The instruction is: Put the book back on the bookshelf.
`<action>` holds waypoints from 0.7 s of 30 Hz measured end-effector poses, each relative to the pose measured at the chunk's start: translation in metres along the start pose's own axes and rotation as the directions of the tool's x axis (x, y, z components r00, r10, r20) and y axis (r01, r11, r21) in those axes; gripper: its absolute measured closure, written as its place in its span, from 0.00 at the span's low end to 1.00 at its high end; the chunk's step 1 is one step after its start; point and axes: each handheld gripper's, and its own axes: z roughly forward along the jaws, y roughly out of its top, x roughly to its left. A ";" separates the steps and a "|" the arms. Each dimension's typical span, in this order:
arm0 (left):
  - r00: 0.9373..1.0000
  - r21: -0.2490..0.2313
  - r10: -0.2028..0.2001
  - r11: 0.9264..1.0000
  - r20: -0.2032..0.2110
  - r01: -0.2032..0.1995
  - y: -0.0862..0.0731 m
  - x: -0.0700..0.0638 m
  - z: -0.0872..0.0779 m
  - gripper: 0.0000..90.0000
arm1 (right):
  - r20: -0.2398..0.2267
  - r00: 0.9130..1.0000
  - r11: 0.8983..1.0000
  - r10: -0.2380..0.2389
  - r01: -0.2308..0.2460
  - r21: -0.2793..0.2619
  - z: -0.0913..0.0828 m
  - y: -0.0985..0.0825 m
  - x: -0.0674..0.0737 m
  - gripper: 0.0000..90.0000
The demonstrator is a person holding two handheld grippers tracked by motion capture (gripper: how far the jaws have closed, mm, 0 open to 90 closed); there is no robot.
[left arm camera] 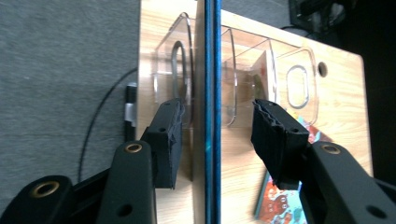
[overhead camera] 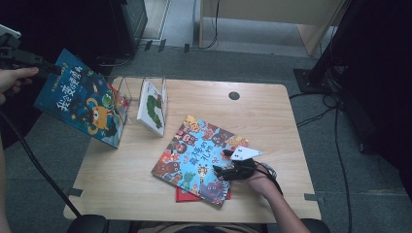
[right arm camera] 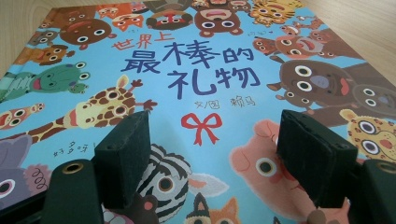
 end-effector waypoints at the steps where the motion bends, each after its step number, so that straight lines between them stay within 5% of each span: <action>1: 1.000 0.000 0.000 1.000 0.000 0.000 0.000 0.000 0.000 0.58 | 0.000 1.000 1.000 0.000 0.000 0.000 0.000 0.000 0.000 0.29; 21: 0.998 -0.075 0.057 0.996 0.007 -0.056 -0.017 -0.023 -0.049 0.57 | -0.012 1.000 1.000 -0.010 0.010 -0.002 0.001 0.001 -0.003 0.29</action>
